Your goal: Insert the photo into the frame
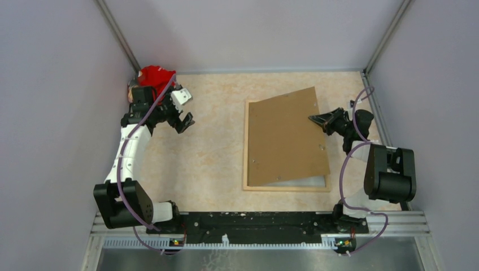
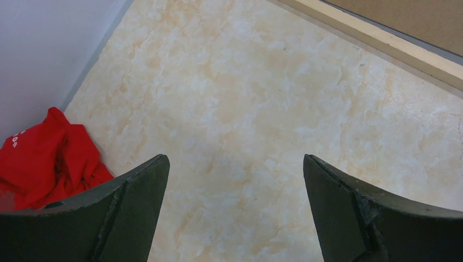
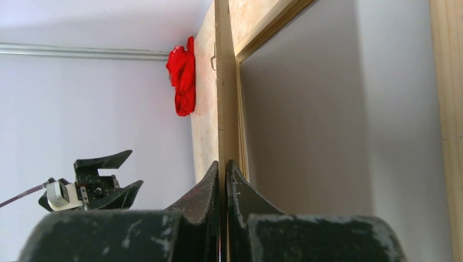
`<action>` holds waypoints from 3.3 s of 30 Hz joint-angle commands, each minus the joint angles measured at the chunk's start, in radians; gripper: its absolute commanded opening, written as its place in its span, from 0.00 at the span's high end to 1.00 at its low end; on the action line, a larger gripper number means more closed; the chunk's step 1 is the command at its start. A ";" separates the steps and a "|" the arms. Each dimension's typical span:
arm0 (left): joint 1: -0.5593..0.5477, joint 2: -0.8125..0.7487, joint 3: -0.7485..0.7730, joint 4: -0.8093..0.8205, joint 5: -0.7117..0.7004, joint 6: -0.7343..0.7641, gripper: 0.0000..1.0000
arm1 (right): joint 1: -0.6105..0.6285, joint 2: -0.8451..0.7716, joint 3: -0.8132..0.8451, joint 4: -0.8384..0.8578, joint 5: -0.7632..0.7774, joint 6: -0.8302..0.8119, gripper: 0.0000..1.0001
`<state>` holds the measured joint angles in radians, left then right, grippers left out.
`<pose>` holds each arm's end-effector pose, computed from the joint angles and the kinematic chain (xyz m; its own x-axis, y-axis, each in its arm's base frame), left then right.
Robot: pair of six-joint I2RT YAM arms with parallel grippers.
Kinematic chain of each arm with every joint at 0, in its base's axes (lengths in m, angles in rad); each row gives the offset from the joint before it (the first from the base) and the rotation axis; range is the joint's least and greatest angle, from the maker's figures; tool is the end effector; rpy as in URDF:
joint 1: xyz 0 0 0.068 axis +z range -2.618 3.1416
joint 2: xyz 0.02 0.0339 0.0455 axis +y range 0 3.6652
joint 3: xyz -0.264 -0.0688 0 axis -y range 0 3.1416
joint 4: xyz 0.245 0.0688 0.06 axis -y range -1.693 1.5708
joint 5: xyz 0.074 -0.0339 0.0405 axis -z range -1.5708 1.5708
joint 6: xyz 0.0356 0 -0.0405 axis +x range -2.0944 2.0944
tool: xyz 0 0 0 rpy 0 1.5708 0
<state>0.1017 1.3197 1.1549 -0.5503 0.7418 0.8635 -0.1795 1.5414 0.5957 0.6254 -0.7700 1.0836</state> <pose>0.2826 0.0047 0.3225 -0.0950 0.5536 -0.8273 0.7769 0.5608 0.2861 0.2984 -0.0290 0.1825 -0.6062 0.7547 -0.2507 0.0294 0.3362 0.9413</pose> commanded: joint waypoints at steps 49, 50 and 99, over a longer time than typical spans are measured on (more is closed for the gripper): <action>-0.008 -0.002 0.004 -0.019 0.011 0.012 0.01 | 0.006 0.073 0.001 0.220 0.012 0.024 1.00; -0.008 -0.002 0.002 -0.018 0.010 0.012 0.01 | 0.007 0.076 0.000 0.223 0.014 0.023 1.00; -0.026 0.035 0.002 -0.043 0.003 0.030 0.01 | 0.462 0.055 0.404 -0.840 0.684 -0.738 0.24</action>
<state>0.0788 1.3529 1.1534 -0.6037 0.7349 0.8822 0.2176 1.5856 0.9024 -0.1127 -0.2310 0.4419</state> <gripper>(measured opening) 0.987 0.732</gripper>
